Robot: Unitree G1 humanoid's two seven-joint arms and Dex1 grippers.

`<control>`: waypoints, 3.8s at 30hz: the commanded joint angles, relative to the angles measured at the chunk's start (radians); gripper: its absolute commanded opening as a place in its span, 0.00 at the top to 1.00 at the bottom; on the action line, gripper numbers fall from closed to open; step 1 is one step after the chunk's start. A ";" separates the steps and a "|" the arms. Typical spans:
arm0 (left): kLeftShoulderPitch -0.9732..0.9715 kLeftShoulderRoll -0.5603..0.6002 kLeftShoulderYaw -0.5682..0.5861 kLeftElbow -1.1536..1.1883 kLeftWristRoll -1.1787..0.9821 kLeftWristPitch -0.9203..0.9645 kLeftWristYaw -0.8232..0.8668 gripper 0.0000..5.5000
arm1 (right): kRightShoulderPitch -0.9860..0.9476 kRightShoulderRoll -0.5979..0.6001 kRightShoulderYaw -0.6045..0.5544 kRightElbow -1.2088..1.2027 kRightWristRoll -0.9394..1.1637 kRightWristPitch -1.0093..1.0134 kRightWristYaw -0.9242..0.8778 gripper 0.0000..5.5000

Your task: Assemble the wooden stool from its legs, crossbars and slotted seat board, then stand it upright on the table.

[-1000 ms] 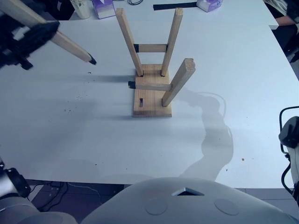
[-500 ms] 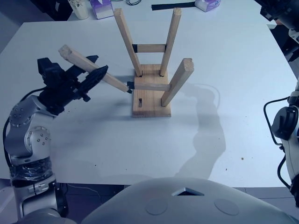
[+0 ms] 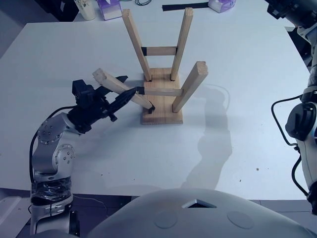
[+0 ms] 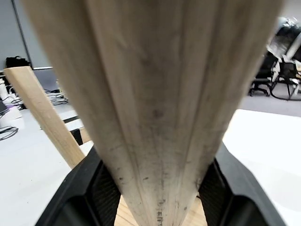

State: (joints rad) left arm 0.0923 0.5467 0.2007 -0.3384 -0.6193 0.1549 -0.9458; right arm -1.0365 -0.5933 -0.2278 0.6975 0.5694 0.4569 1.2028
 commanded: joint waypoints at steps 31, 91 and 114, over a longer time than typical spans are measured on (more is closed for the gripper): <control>-0.450 0.280 -0.322 0.458 0.106 0.085 -0.466 0.63 | 0.369 0.058 -0.072 -0.405 0.095 0.082 -0.218 0.38; -0.263 0.316 -0.335 0.059 0.114 0.375 -0.079 0.63 | 0.472 0.113 -0.171 -1.076 0.158 0.379 -0.835 1.00; -0.295 0.250 -0.411 0.161 0.147 0.235 -0.124 0.63 | 0.620 0.159 -0.029 -0.966 0.045 0.280 -0.914 1.00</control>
State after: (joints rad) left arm -0.2825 0.8111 -0.1265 -0.2252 -0.5545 0.3493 -1.0568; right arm -0.2987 -0.4093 -0.1256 -0.4578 0.6621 0.8397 0.3361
